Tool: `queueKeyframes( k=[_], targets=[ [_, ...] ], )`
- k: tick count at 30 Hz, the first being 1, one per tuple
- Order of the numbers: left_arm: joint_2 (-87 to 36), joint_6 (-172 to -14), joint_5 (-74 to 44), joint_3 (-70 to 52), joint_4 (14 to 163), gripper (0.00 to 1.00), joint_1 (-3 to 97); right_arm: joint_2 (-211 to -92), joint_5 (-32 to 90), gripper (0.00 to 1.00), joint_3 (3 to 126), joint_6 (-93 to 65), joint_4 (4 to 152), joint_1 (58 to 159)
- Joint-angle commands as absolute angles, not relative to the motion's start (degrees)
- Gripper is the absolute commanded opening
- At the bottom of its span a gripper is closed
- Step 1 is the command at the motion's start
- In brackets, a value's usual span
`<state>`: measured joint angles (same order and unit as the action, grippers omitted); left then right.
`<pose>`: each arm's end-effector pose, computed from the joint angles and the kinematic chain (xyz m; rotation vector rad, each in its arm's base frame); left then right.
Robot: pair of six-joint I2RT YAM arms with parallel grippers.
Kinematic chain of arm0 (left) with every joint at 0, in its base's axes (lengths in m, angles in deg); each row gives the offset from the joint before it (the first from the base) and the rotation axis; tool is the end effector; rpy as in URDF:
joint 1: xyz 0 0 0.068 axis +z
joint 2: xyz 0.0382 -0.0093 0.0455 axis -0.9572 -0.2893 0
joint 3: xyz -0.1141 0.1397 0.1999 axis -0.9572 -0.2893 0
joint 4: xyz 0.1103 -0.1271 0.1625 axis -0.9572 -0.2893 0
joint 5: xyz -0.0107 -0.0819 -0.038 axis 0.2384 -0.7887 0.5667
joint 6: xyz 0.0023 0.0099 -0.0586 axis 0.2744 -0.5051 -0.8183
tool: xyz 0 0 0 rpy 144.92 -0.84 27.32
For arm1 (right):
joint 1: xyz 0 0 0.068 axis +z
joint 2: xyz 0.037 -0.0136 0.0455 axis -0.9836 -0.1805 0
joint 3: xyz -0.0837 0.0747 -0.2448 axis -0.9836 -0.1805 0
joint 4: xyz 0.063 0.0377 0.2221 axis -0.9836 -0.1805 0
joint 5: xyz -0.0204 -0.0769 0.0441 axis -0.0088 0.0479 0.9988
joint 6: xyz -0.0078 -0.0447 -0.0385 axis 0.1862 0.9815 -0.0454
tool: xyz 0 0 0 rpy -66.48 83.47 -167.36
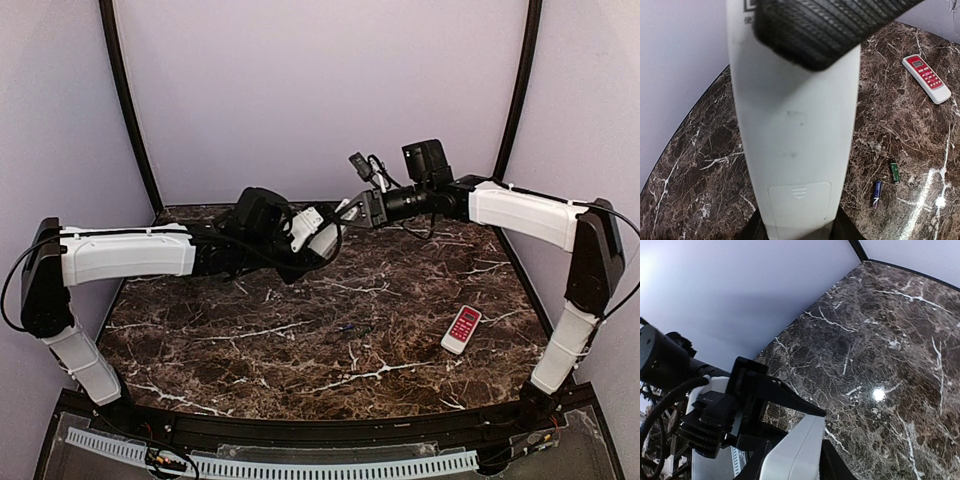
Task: Load the batteries into the remote control
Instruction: Pass from the left arm to the right, then remove the battery cover from the remote control.
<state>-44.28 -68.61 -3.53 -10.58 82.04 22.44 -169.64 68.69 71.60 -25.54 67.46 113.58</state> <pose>0.2327 -0.2811 0.2853 1.0737 1.7838 -0.3454 0.2957 0.2380 0.3164 -0.8395 2.0157 1.3974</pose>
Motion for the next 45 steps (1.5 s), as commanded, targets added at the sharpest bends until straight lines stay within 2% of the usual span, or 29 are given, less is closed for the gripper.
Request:
queueKeyframes(
  k=[1,3,5,6,8,9,10,12,14,16,21,25,34,45],
  targets=[
    [-43.6,-67.3,-0.6,-8.5,80.8,0.01,21.7,-170.3,69.4,0.23,72.6,-26.1,66.8,113.9],
    [-43.6,-67.4,0.2,-8.5,80.5,0.01,21.7,-170.5,70.2,0.18,72.4,-26.2,66.7,113.7],
    [-43.4,-67.7,1.3,-8.5,80.3,0.11,21.7,-170.6,70.9,0.11,72.1,-26.3,67.2,113.3],
    [-43.1,-67.8,1.8,-8.6,80.4,0.21,21.7,-170.5,71.3,0.07,71.9,-26.8,67.7,113.0],
    [-42.6,-68.1,1.9,-9.1,80.6,0.31,21.7,-170.3,72.6,0.0,71.1,-28.5,69.7,111.9],
    [-42.4,-68.5,1.8,-9.5,81.1,0.36,21.7,-170.2,73.3,0.0,70.5,-29.1,70.7,111.3],
    [-41.7,-68.7,1.7,-9.9,81.4,0.48,21.7,-170.1,74.0,0.0,69.9,-30.0,72.0,110.7],
    [-40.2,-69.8,1.5,-11.1,82.6,0.62,21.8,-169.2,75.2,0.0,67.8,-32.2,76.3,109.4],
    [-37.8,-71.8,-1.2,-13.1,84.5,0.69,22.7,-168.3,76.2,0.0,65.1,-34.7,81.9,108.1],
    [-35.2,-75.7,-6.8,-16.9,87.3,0.72,25.2,-167.7,77.2,0.0,62.0,-37.6,87.6,107.0],
    [-32.5,-95.7,-27.7,-24.1,101.9,0.72,35.0,-167.7,78.0,0.0,55.7,-42.7,99.8,106.5],
    [-37.0,-105.0,-37.0,-23.8,106.9,0.65,36.1,-168.3,77.1,0.0,52.3,-46.9,107.8,106.5],
    [-39.9,-114.5,-41.2,-25.7,112.6,0.64,36.2,-169.6,74.7,0.0,49.4,-50.3,115.4,107.1],
    [-43.5,-120.7,-43.2,-26.2,118.8,0.55,36.1,-169.7,74.2,0.0,48.6,-51.8,117.5,107.9]
  ],
)
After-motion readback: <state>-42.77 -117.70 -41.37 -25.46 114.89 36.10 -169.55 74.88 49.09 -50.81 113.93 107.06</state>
